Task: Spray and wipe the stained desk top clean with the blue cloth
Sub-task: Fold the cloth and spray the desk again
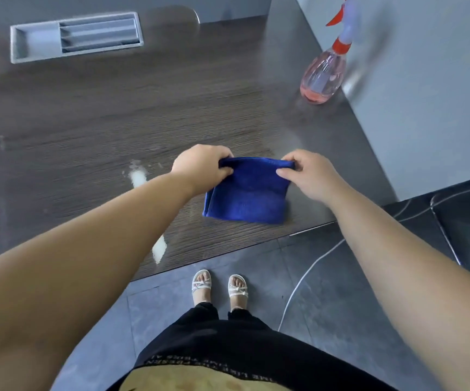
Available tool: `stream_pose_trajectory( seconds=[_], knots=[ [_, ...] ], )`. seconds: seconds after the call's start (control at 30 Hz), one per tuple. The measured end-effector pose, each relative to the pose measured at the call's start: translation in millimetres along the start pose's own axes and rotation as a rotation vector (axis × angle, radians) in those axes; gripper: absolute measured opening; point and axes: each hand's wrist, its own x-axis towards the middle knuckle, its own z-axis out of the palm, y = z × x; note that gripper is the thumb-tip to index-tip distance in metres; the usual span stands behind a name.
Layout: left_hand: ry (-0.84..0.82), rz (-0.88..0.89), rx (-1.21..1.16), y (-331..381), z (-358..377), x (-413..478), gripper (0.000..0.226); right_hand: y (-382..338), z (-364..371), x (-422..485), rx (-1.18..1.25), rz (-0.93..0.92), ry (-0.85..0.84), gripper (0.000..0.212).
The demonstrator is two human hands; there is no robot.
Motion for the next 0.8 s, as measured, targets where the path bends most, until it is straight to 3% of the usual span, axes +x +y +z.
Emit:
stream_pose_trajectory(
  seconds=[0.17,0.27,0.37,0.43,0.53,0.7,0.8],
  knots=[
    [0.084,0.031,0.165,-11,26,15,0.03,9,26,18,-0.086,0.006,0.128,0.015],
    [0.236,0.31,0.22,-24,34,-5,0.033,24,33,-6,-0.18,-0.228,0.11,0.013],
    [0.134,0.468,0.409,-48,56,-33,0.028,53,45,-33,-0.355,-0.392,-0.025,0.018],
    [-0.018,0.422,0.462,-54,68,-46,0.047,55,49,-40,-0.409,-0.429,0.007,0.022],
    [-0.033,0.331,0.471,-46,70,-54,0.048,42,52,-35,-0.429,-0.463,0.085,0.033],
    [-0.198,0.197,0.439,-34,80,-60,0.068,41,67,-34,-0.594,-0.442,-0.078,0.048],
    [-0.212,0.144,0.471,-35,73,-47,0.071,40,64,-25,-0.756,-0.377,-0.152,0.059]
  ],
)
